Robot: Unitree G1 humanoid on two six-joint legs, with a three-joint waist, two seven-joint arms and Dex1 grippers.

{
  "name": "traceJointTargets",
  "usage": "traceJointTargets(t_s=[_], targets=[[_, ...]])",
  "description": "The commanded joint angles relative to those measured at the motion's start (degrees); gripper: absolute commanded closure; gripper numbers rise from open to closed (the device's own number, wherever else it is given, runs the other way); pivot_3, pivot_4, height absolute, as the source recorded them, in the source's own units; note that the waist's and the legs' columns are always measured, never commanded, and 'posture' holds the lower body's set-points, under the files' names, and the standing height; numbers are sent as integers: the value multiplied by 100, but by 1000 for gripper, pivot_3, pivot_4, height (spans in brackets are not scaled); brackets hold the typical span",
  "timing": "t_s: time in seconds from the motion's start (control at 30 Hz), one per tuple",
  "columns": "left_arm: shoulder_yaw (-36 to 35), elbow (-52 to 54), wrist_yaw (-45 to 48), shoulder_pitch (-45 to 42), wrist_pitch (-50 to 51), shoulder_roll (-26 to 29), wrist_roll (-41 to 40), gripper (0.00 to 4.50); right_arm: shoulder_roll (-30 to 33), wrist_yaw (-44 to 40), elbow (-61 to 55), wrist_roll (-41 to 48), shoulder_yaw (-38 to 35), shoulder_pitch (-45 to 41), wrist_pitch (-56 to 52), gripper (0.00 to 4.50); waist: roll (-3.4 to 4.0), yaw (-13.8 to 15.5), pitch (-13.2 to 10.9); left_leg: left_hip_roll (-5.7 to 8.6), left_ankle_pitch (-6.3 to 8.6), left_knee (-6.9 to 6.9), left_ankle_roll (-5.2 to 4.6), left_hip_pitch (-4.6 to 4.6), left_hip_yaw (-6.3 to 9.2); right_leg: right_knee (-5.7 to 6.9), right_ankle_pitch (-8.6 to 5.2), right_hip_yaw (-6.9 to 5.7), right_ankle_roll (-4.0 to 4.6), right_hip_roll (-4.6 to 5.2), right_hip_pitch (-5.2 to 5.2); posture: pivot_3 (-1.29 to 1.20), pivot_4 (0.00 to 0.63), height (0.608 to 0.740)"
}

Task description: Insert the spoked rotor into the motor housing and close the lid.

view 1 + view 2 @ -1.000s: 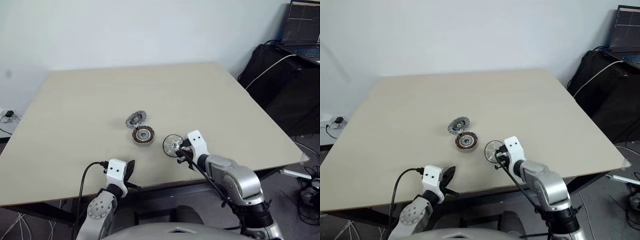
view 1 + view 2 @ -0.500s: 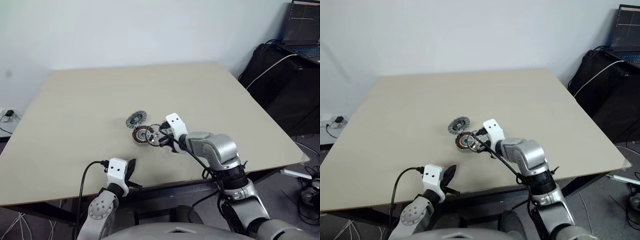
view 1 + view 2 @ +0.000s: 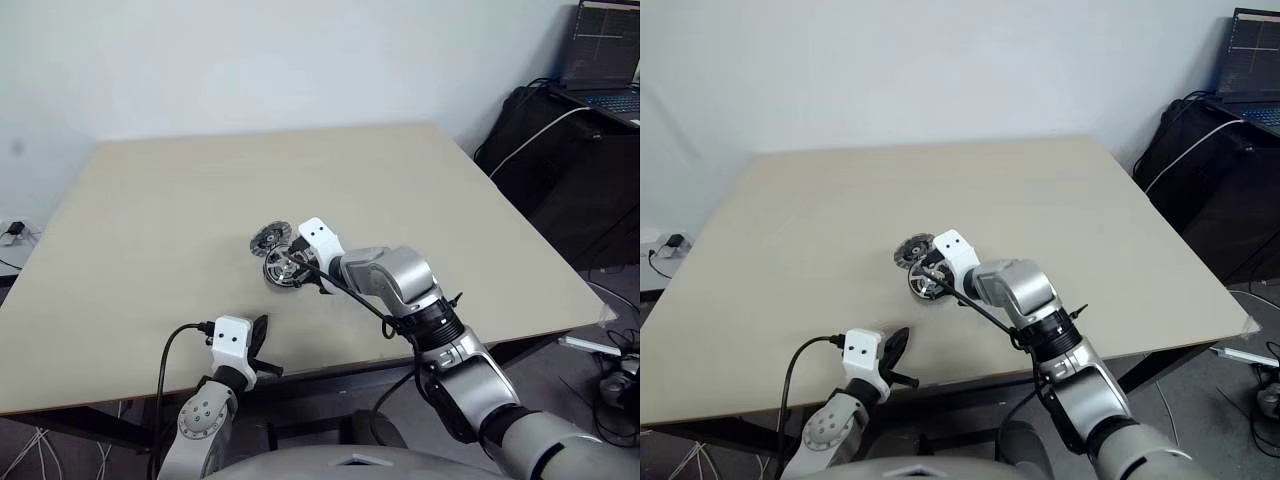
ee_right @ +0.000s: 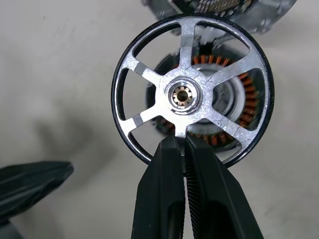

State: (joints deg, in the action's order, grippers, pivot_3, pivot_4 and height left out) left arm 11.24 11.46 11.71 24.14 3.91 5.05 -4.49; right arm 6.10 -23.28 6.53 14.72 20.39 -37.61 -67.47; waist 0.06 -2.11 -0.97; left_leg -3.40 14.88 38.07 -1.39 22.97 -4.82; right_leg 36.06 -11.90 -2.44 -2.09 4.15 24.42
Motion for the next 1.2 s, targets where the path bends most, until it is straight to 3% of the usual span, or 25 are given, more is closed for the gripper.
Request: traceJointTargets(t_s=[0.03, 1.2], targets=[[46, 361, -61, -12, 54, -35, 38, 4500, -50, -101, 189, -82, -6, -260, 272, 4479, 0, -2, 0, 0, 0, 0, 0, 0, 0, 0, 0, 0, 0, 0, 0, 0, 0, 740], [89, 664, -264, 91, 212, -69, 20, 4500, -373, -542, 1597, -720, 80, -661, 1043, 4479, 3, -25, 2, -6, 0, 3, 1, -2, -1, 7, 4, 1, 4, -5, 1, 0, 0, 740]])
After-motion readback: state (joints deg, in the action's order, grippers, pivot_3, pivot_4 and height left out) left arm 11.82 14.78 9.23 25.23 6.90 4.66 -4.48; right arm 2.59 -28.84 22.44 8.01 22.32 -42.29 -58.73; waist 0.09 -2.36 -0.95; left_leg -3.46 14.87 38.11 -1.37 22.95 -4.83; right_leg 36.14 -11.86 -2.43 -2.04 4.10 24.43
